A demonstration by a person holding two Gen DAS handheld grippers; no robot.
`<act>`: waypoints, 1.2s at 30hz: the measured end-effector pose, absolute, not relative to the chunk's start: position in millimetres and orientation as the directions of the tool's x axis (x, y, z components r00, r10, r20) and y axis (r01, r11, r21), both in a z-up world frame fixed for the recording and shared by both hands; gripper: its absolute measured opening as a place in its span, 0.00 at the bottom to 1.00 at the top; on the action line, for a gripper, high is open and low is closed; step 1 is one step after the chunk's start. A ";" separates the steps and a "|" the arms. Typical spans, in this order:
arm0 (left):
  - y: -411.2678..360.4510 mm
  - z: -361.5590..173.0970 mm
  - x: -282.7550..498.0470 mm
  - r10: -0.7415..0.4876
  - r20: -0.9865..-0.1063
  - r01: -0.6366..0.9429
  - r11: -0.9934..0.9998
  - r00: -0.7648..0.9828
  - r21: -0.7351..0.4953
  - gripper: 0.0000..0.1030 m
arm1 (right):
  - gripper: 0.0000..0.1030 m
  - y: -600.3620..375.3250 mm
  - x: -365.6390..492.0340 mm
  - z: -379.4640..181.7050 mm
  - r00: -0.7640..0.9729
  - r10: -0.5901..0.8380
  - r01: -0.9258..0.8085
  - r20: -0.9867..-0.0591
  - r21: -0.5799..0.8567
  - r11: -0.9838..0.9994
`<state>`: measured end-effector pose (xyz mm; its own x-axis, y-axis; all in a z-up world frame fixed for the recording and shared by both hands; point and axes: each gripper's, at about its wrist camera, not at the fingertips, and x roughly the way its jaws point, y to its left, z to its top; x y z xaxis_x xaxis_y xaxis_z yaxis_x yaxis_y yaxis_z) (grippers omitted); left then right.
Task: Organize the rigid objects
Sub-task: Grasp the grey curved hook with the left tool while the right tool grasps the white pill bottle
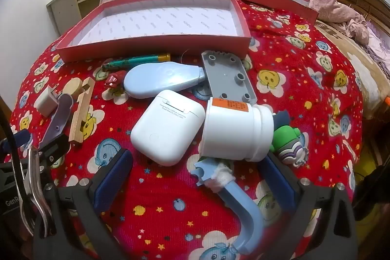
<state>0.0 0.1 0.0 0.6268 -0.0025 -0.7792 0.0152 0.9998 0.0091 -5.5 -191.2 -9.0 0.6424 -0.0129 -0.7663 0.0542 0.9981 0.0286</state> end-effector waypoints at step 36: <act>1.6 4.3 -1.0 -0.044 -0.801 0.084 0.996 0.597 0.008 0.99 | 0.91 -202.1 -6.4 -0.3 0.616 0.054 0.009 -0.786 0.076 0.997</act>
<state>-1.0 1.6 4.3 0.5971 -0.0437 -0.8010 0.0839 0.9964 0.0082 -6.4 -202.1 -0.3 0.6159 0.0540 -0.7860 0.0090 0.9971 0.0755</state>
